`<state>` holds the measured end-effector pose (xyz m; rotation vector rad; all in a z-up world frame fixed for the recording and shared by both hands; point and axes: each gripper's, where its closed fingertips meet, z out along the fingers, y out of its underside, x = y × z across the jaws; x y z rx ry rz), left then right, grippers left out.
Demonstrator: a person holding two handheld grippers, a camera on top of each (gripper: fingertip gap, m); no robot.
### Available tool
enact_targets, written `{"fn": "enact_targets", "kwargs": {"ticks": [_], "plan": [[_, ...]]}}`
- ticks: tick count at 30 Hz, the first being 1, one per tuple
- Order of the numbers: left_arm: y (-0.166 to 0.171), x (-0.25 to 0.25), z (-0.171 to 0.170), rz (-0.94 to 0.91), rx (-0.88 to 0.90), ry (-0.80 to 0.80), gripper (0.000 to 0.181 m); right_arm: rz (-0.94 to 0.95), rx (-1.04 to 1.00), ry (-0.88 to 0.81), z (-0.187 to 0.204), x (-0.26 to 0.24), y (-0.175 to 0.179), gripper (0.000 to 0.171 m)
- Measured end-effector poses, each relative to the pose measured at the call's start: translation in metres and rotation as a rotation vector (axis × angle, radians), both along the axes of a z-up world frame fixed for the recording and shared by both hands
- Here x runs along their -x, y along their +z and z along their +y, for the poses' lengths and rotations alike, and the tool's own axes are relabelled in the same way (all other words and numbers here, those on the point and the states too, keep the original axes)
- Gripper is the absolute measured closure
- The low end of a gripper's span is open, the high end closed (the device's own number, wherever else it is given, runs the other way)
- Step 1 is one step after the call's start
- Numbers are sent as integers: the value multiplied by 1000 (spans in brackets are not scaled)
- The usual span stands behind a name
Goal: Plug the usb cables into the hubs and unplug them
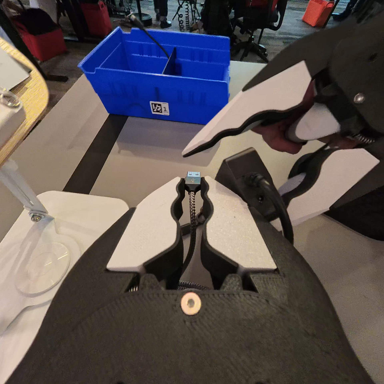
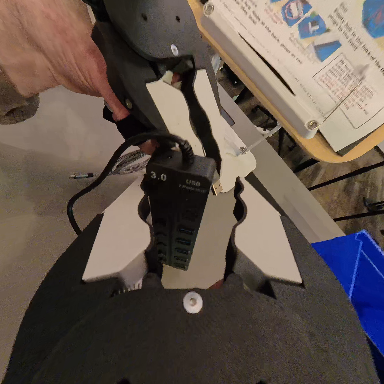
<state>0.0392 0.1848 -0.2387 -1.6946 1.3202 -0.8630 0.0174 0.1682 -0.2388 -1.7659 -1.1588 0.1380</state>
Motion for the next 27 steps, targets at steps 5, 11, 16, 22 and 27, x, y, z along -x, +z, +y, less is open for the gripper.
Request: {"fn": "enact_targets", "kwargs": {"ticks": [5,11,16,22,27], "plan": [[3,-17,-13,10,-12,-37,167,-191,93,141,-17,-5,6,92],[-7,-30,-16,56,-6,-28,167,-200,219,281,-25,-24,3,117],[-5,-36,-19,40,7,-32,167,-7,216,287,-20,-29,9,145],[2,-32,-14,28,-28,-2,167,121,231,246,-15,-26,15,143],[-4,-28,-7,64,-44,32,167,146,257,199,-15,-44,3,123]]}}
